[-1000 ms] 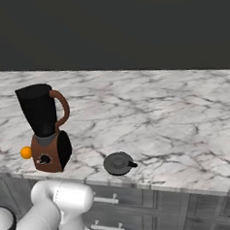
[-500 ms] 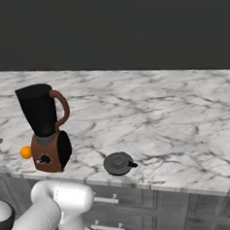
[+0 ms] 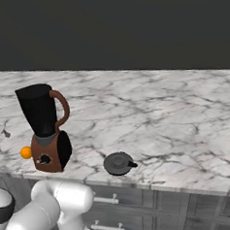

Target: Open the blender lid, put the orange in the blender, close the lid, and start the blender.

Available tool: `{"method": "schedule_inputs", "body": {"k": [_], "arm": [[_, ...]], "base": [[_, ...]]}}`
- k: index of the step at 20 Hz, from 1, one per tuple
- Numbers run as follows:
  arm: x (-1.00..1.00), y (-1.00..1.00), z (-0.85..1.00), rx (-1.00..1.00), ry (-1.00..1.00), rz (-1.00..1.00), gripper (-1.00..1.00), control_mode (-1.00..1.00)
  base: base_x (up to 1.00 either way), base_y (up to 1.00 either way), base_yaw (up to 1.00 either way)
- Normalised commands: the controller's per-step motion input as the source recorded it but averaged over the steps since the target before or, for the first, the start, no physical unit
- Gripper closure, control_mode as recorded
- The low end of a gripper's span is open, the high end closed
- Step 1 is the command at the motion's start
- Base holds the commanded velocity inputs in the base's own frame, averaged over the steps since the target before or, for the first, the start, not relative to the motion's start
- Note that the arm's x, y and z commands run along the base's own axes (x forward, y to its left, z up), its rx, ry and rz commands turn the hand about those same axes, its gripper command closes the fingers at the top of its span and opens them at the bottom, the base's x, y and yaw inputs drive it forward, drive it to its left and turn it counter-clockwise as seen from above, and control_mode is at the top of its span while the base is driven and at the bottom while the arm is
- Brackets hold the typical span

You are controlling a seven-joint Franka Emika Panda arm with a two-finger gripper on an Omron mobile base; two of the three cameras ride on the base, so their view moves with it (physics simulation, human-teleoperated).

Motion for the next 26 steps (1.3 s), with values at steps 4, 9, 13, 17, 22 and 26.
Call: {"method": "schedule_inputs", "body": {"k": [4,9,13,17,22,26], "arm": [[0.43,0.0,-0.3,-0.01,0.14,0.03,-1.0,-1.0],[0.45,0.0,-0.41,-0.03,0.21,0.03,-1.0,-1.0],[0.34,0.02,-0.41,-0.04,0.19,0.02,-1.0,-1.0],[0.1,0.02,-0.34,-0.04,0.11,0.02,-1.0,-1.0],[0.01,0.01,-0.28,-0.05,0.04,0.02,-1.0,-1.0],[0.02,0.01,-0.18,-0.03,0.0,0.03,-1.0,-1.0]], "base": [[0.0,0.0,0.0],[0.0,0.0,0.0],[0.0,0.0,0.0],[0.0,0.0,0.0],[0.0,0.0,0.0],[0.0,0.0,0.0]]}}
